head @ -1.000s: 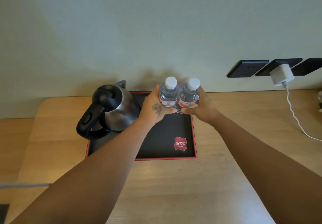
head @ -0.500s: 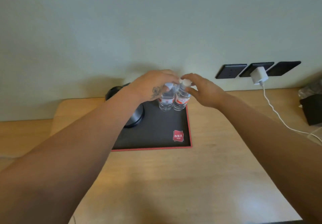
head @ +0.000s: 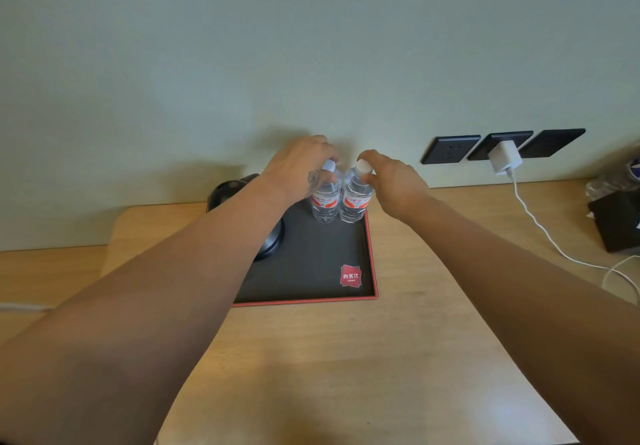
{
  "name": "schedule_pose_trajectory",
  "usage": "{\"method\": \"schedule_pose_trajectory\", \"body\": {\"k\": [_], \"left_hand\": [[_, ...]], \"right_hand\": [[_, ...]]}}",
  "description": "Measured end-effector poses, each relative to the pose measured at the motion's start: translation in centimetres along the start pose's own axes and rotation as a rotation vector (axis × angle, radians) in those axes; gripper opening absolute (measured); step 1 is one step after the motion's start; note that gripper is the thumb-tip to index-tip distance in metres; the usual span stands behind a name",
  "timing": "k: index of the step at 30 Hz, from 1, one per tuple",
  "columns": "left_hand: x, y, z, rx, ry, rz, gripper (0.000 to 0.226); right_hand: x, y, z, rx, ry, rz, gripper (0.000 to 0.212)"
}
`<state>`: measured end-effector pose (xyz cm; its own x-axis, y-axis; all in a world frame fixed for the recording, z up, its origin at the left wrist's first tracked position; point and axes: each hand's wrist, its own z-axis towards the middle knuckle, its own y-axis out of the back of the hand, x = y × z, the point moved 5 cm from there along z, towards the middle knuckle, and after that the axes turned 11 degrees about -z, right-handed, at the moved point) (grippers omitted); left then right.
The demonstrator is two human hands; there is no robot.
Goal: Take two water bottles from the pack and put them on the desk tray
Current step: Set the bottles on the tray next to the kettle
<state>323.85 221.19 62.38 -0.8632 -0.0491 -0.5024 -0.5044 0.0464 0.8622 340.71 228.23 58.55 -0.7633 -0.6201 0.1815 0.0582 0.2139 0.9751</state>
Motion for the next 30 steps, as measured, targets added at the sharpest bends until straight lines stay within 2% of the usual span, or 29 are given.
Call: {"method": "schedule_pose_trajectory", "body": {"k": [5, 21, 30], "left_hand": [[0.2, -0.2, 0.6, -0.06, 0.058, -0.031, 0.042], [0.4, -0.8, 1.7, -0.09, 0.161, -0.052, 0.043], [0.3, -1.0, 1.3, -0.107, 0.207, -0.069, 0.047]], "right_hand": [[0.6, 0.1, 0.7, -0.012, -0.013, -0.017, 0.031], [-0.3, 0.2, 1.1, -0.015, -0.042, 0.131, 0.028], [-0.5, 0.1, 1.2, 0.022, -0.003, 0.097, 0.03]]}}
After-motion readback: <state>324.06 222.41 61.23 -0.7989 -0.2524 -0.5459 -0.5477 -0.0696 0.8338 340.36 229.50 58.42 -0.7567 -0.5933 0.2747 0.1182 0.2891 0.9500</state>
